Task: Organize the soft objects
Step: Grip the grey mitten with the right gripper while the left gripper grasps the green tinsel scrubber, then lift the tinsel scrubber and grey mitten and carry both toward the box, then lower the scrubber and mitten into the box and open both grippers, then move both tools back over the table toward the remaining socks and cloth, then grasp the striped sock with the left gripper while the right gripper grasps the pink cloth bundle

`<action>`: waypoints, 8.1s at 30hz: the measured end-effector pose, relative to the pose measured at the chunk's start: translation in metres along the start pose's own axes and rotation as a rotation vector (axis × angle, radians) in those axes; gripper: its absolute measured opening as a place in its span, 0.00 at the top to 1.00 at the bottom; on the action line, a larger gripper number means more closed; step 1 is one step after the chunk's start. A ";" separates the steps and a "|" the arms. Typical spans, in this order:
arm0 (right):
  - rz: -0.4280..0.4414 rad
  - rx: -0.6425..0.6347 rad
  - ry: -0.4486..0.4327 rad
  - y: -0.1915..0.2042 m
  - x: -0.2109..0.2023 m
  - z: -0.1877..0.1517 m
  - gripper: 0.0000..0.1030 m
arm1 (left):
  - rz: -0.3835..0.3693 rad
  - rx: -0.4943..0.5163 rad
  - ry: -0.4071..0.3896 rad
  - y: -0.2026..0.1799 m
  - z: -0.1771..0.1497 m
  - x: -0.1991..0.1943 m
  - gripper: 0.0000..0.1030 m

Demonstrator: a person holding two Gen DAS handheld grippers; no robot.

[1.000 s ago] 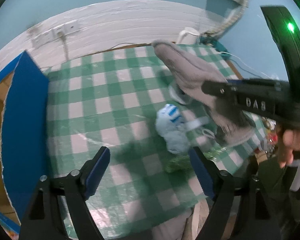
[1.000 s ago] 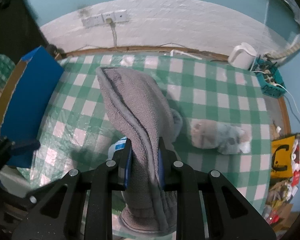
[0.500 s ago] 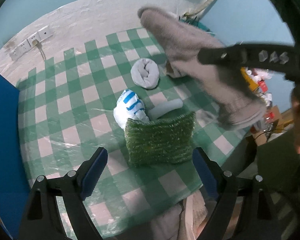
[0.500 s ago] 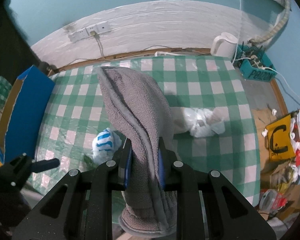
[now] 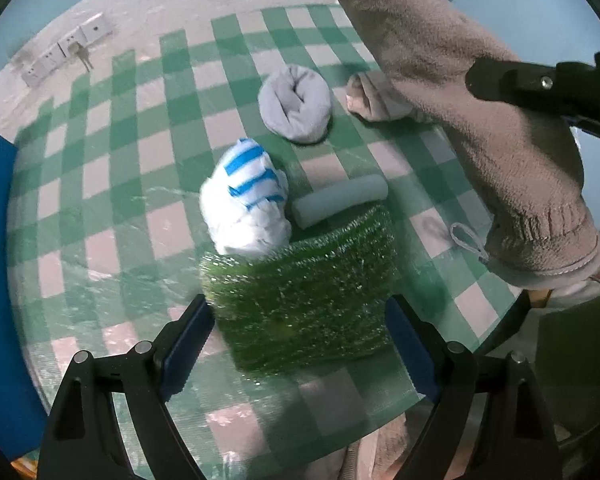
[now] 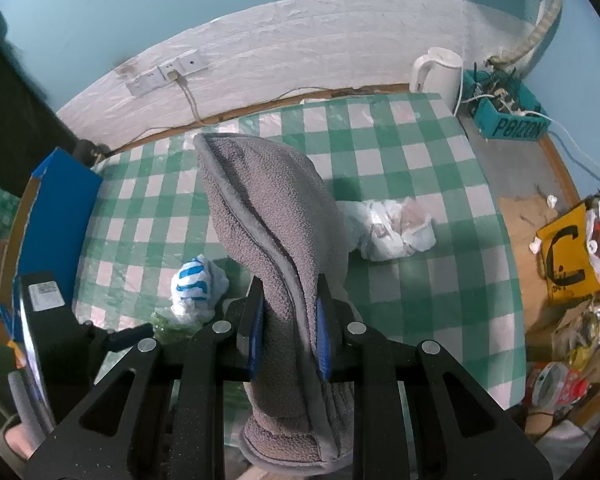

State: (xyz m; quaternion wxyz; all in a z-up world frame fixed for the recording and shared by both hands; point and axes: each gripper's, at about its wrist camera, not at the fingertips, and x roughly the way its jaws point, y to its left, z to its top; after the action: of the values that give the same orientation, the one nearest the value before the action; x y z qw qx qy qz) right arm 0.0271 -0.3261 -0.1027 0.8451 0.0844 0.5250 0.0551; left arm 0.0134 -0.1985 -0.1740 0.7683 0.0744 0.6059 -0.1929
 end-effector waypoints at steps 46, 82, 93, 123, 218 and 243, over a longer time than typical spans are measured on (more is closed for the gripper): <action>0.082 -0.086 -0.045 0.048 -0.020 0.008 0.81 | 0.001 -0.176 -0.244 0.090 -0.005 -0.110 0.90; 0.236 -0.303 -0.052 0.200 -0.015 0.043 0.81 | 0.119 -0.410 -0.410 0.220 -0.049 -0.197 0.90; 0.284 -0.394 -0.037 0.265 -0.009 0.048 0.81 | 0.164 -0.499 -0.426 0.267 -0.075 -0.207 0.90; 0.370 -0.519 0.064 0.410 0.041 0.040 0.81 | 0.292 -0.652 -0.359 0.348 -0.124 -0.192 0.89; -0.077 -0.387 0.122 0.001 0.040 0.040 0.33 | 0.038 -0.246 0.007 0.072 0.049 -0.018 0.20; -0.184 -0.739 0.182 -0.001 0.113 0.032 0.33 | 0.038 -0.178 0.083 0.063 0.047 0.035 0.33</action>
State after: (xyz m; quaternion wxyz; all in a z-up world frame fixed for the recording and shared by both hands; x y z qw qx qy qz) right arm 0.1055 -0.3095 -0.1884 0.7699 -0.2785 0.5479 0.1717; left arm 0.0870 -0.1641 -0.2031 0.7494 0.0252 0.6505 -0.1204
